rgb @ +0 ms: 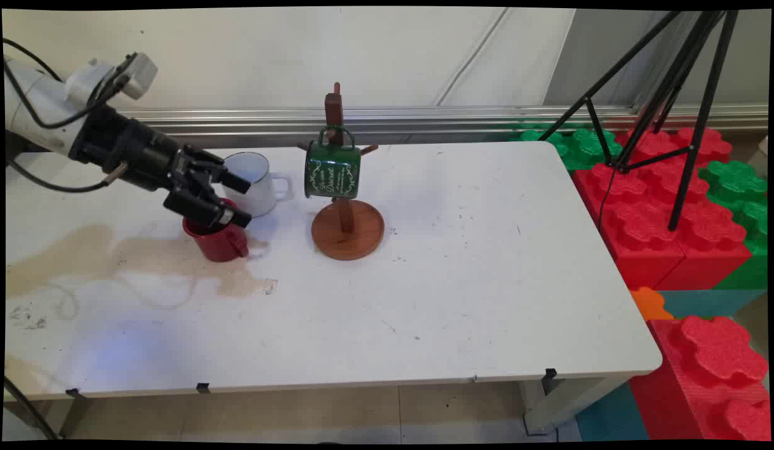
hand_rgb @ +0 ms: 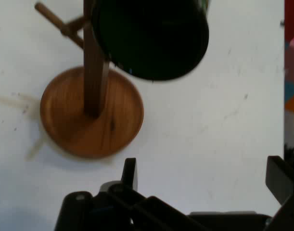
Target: Pick up the green mug from the rack, then place the picked object on the table
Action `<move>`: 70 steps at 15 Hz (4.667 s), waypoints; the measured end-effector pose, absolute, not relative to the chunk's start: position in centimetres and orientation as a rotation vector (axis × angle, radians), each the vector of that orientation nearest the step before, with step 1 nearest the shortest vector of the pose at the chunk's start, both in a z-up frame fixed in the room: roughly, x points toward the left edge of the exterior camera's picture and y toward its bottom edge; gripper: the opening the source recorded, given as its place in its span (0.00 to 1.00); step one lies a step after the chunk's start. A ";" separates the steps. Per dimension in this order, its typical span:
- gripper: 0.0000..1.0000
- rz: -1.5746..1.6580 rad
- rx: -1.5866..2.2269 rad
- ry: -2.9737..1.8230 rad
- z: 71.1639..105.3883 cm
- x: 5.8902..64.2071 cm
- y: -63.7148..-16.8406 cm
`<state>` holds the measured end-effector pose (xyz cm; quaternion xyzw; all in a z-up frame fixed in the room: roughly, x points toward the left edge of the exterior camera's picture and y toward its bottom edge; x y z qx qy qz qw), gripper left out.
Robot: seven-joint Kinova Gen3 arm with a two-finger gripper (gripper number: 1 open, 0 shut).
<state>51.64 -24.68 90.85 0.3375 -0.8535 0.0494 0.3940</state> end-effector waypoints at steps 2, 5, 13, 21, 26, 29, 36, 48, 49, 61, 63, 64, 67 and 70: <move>1.00 0.113 0.876 -2.116 91.1 51.4 -24.9; 1.00 0.105 0.891 -2.064 91.2 51.0 -25.2; 1.00 0.100 0.900 -1.963 90.4 49.3 -26.9; 1.00 0.111 0.896 -1.917 88.8 47.7 -28.6; 1.00 0.111 0.896 -1.899 87.9 46.8 -29.3; 1.00 0.111 0.896 -1.893 87.6 46.5 -29.5; 0.00 0.112 0.901 -1.879 87.0 46.0 -29.9; 0.00 0.099 0.887 -1.875 87.0 46.0 -30.3; 0.00 0.099 0.884 -1.876 87.1 46.0 -30.3; 0.00 0.061 0.841 -1.863 88.6 46.1 -30.4; 0.00 0.049 0.834 -1.863 88.8 46.0 -30.2; 0.00 0.041 0.829 -1.863 88.9 46.0 -30.1; 0.00 0.015 0.817 -1.864 89.3 45.8 -29.5; 0.00 -0.015 0.804 -1.865 89.6 45.6 -28.9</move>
